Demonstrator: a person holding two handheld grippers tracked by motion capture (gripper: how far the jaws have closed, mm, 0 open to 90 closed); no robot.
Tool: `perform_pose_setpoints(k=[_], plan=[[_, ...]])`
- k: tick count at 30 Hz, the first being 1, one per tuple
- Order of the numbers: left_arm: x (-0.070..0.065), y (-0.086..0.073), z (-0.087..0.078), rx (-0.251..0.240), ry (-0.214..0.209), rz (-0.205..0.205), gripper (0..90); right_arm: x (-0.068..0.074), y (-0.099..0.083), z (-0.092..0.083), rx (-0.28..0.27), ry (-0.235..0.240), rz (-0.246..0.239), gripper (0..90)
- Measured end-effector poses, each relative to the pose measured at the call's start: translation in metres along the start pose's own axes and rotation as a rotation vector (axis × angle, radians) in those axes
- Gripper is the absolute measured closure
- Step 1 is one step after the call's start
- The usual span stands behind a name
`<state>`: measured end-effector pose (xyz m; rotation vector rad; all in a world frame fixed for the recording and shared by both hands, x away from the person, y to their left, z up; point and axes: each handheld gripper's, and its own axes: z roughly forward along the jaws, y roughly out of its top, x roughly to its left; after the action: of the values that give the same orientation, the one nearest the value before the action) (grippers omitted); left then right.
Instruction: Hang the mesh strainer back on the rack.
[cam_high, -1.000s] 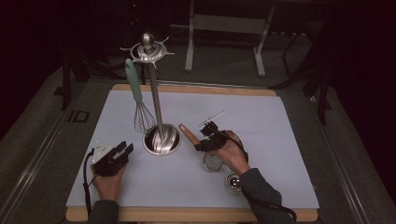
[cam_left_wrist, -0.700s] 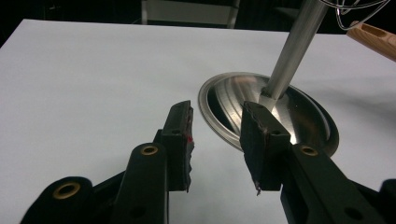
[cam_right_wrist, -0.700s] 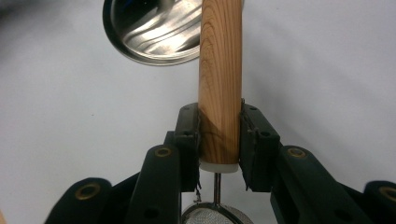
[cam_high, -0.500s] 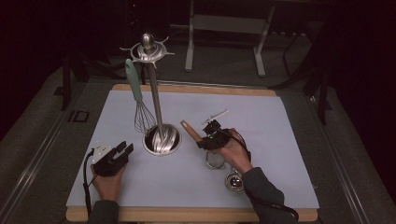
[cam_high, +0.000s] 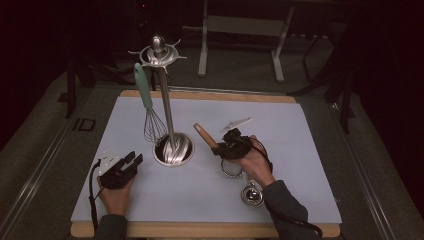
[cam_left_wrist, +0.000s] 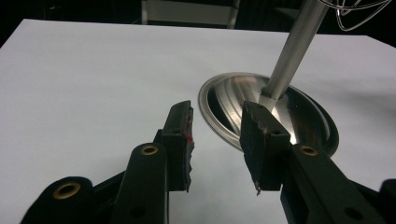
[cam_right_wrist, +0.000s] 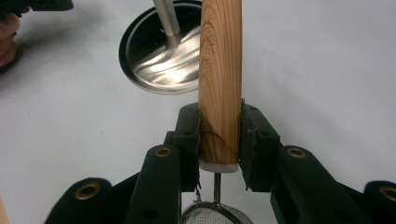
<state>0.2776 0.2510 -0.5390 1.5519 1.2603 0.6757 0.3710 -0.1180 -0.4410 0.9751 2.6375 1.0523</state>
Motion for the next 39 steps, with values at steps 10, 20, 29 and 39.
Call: perform_pose_setpoints(k=[10,20,29,39], plan=[[0.0,0.0,0.0,0.0,0.0,0.0,64.5,0.001,-0.001,-0.01,-0.058,-0.011,-0.041,71.0],[0.0,0.0,0.0,-0.001,0.0,-0.002,64.5,0.006,-0.001,-0.021,-0.123,-0.001,-0.113,71.0],[0.0,0.0,0.0,-0.001,-0.005,-0.005,64.5,0.01,0.002,-0.03,-0.182,0.008,-0.163,70.9],[0.0,0.0,0.0,0.0,-0.007,-0.007,64.5,0.012,0.006,-0.042,-0.25,0.015,-0.205,71.0]])
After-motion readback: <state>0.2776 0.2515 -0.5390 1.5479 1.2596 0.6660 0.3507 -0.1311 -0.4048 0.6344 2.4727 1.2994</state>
